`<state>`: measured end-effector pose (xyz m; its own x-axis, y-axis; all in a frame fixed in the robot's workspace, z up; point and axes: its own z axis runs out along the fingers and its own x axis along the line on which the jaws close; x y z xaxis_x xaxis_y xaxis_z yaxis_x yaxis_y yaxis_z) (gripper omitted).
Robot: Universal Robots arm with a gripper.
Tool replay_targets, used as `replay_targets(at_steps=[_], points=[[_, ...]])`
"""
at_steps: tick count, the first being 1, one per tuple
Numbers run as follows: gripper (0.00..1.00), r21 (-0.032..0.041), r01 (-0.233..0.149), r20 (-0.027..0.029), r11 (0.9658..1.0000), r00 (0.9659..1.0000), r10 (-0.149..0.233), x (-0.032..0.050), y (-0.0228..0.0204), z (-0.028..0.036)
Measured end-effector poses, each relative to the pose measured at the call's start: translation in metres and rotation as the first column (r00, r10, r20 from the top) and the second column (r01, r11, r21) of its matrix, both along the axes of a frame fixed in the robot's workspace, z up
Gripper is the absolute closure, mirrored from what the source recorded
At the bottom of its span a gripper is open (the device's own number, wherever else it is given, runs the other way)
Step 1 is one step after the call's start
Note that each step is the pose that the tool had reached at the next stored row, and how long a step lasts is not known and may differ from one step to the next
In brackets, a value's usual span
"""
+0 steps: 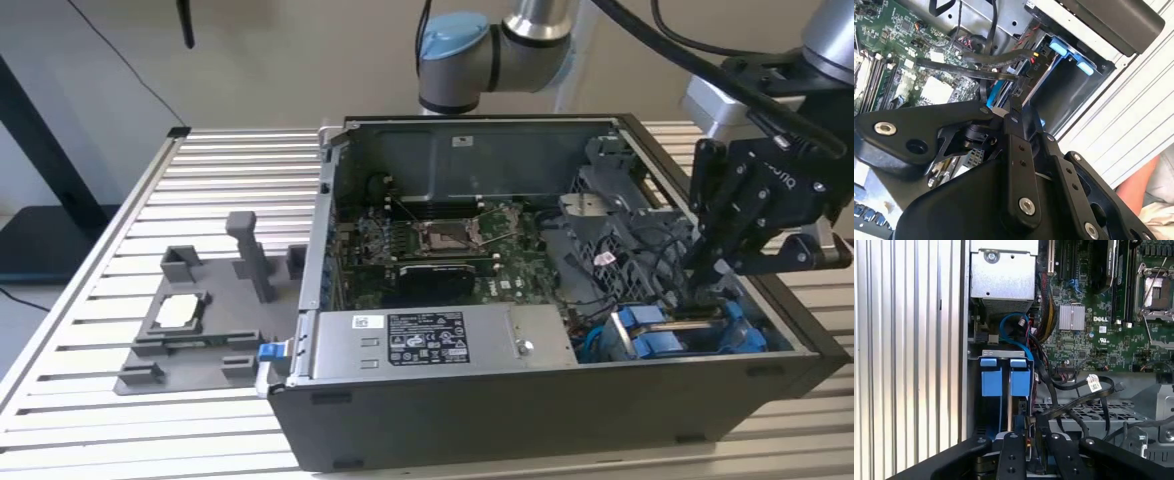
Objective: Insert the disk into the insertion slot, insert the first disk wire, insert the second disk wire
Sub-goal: 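Insert the second disk wire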
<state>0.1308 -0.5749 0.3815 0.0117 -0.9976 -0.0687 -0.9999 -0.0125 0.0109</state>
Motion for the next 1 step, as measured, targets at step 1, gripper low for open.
replay_targets(at_steps=[1], points=[[0.76, 0.0000, 0.000, 0.0000, 1.0000, 1.0000, 0.000, 0.0000, 0.0000, 0.0000]])
